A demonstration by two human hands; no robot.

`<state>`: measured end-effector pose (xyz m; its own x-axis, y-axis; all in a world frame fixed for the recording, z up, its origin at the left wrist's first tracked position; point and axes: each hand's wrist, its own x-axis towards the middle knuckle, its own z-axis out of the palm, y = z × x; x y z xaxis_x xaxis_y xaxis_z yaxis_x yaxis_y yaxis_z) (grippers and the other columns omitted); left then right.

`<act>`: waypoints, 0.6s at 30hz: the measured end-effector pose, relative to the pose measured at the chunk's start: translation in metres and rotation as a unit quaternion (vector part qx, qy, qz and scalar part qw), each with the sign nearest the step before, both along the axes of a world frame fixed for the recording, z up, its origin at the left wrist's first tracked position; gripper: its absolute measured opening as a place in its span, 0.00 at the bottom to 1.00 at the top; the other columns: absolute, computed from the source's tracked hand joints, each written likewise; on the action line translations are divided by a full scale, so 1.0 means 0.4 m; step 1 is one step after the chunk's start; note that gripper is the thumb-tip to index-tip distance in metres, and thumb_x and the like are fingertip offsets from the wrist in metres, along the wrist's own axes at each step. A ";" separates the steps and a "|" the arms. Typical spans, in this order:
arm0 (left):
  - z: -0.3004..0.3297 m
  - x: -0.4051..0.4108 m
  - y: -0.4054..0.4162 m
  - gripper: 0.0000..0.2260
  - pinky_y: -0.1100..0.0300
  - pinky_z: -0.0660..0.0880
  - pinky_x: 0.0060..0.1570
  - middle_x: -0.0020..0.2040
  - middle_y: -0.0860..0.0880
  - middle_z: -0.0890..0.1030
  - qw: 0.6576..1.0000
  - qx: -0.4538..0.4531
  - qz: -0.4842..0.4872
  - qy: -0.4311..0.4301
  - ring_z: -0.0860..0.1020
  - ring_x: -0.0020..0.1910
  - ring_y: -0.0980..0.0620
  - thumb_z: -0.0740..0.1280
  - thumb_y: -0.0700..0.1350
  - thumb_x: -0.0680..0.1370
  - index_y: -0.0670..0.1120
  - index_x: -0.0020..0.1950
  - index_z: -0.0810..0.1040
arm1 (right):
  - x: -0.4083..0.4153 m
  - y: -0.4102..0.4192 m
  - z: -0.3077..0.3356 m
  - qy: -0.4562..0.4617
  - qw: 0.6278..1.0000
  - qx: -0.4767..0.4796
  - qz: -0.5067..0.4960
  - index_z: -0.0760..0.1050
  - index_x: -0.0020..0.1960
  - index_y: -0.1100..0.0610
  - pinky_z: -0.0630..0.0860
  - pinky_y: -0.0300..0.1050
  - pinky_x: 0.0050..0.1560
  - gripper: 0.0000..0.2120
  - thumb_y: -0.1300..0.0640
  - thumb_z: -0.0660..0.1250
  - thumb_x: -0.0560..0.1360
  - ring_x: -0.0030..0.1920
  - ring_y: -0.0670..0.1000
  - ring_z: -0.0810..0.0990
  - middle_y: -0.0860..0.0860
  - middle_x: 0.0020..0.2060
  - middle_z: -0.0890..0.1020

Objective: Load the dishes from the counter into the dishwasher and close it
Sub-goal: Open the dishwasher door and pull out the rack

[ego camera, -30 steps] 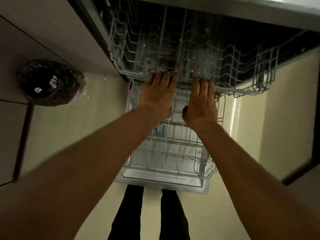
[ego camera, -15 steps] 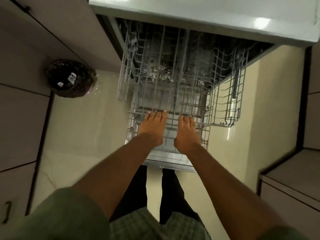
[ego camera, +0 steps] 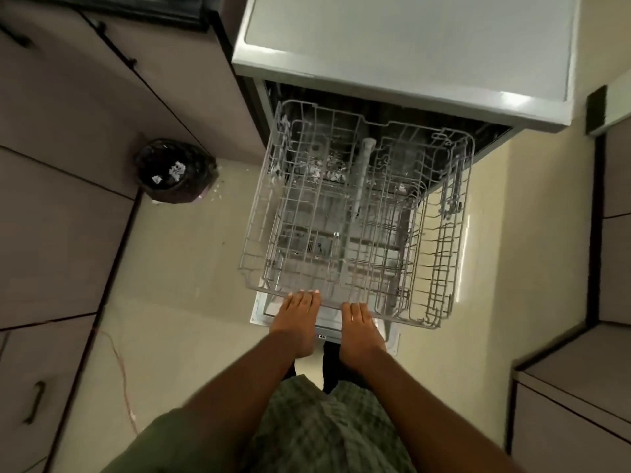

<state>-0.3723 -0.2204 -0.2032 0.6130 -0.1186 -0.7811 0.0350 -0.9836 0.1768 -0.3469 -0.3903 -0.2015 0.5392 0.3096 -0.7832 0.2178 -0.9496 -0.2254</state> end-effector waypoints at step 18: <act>0.140 0.065 0.028 0.32 0.46 0.63 0.77 0.84 0.41 0.55 0.992 -0.039 0.107 0.062 0.60 0.81 0.40 0.62 0.49 0.84 0.42 0.84 0.52 | 0.071 -0.024 0.040 0.032 0.996 0.031 0.074 0.48 0.84 0.60 0.56 0.53 0.81 0.40 0.51 0.66 0.80 0.82 0.59 0.53 0.58 0.82 0.55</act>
<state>-0.3464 -0.2091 -0.1473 0.5304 -0.0603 -0.8456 0.2669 -0.9349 0.2341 -0.3184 -0.3998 -0.1856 0.4330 0.4312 -0.7916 0.3376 -0.8918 -0.3011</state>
